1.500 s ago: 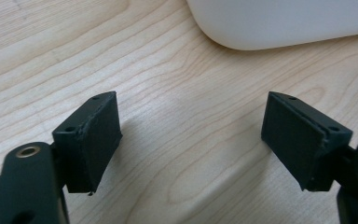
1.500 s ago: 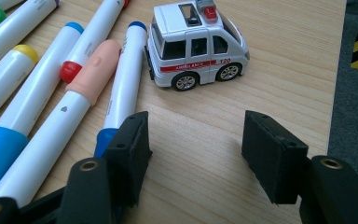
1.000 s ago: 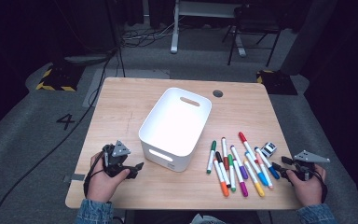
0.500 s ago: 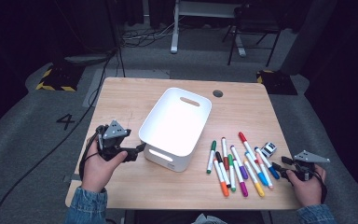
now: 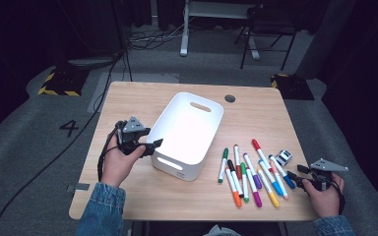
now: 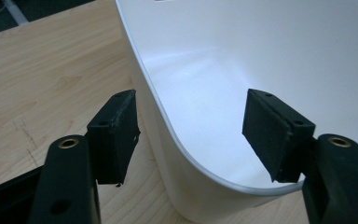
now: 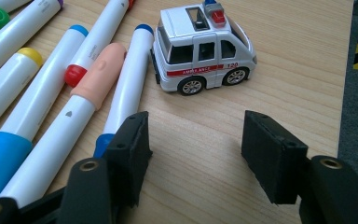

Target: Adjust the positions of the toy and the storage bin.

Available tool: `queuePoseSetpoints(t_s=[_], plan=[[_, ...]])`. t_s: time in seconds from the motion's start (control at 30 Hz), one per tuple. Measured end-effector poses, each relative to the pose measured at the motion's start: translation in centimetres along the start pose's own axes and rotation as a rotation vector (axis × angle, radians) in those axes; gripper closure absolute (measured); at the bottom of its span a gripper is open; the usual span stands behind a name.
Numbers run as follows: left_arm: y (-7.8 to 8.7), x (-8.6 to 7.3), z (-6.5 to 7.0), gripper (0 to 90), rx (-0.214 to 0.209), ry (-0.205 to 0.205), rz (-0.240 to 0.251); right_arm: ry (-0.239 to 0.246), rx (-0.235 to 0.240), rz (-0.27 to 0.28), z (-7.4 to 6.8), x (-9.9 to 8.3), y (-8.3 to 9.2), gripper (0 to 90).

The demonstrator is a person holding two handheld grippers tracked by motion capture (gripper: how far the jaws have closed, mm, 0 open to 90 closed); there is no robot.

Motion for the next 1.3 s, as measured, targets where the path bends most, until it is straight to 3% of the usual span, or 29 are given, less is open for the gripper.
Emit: queuePoseSetpoints(t_s=[0.1,0.23,0.3,0.37,0.43,0.57,0.63,0.73,0.77,0.8,0.93,1.3], plan=[[-0.2,0.0,0.2,34.0,-0.029,0.0,0.001,-0.001,0.0,0.0,0.0,0.0,0.0,41.8],[0.4,-0.2,0.4,41.0,-0.009,-0.028,0.01,0.0,0.0,0.0,0.0,0.0,0.0,41.8],[0.6,-0.3,0.6,42.3,-0.01,-0.018,0.016,0.0,0.0,0.0,0.0,0.0,0.0,41.8],[0.9,-0.7,1.2,42.5,-0.023,-0.02,0.013,0.0,0.0,0.0,0.0,0.0,0.0,41.8],[1.6,-1.1,1.9,42.9,-0.03,-0.048,0.013,0.0,0.0,0.0,0.0,0.0,0.0,41.8],[2.2,-1.6,3.1,43.0,-0.044,-0.038,0.017,0.0,0.0,0.0,0.0,0.0,0.0,41.8],[2.9,-2.1,3.8,43.0,-0.035,-0.072,0.015,0.0,0.0,0.0,0.0,0.0,0.0,41.8],[3.3,-2.4,4.5,43.0,-0.043,-0.069,0.019,0.0,-0.001,0.0,0.0,0.0,0.0,41.8],[3.4,-2.6,5.2,42.9,-0.058,-0.041,0.023,-0.005,-0.001,0.001,0.0,0.0,0.0,41.8],[3.7,-2.8,5.5,42.6,-0.052,-0.07,0.026,-0.005,-0.001,0.0,-0.1,0.0,0.0,41.8],[4.2,-3.3,7.0,39.7,-0.072,-0.068,0.032,0.0,-0.002,0.0,-0.1,0.0,0.0,41.8],[5.2,-4.0,9.4,36.8,-0.054,-0.093,0.023,-0.004,0.007,0.0,-0.3,0.1,-0.1,41.8]])
Point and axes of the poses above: each handheld gripper's, and its own axes: y roughly backward along the jaws, x roughly out of its top, z roughly to its right, the point moved 8 cm from there along -y, roughly forward along the jaws, and after that the axes turned 5 degrees about -y, right-handed, at the moved point
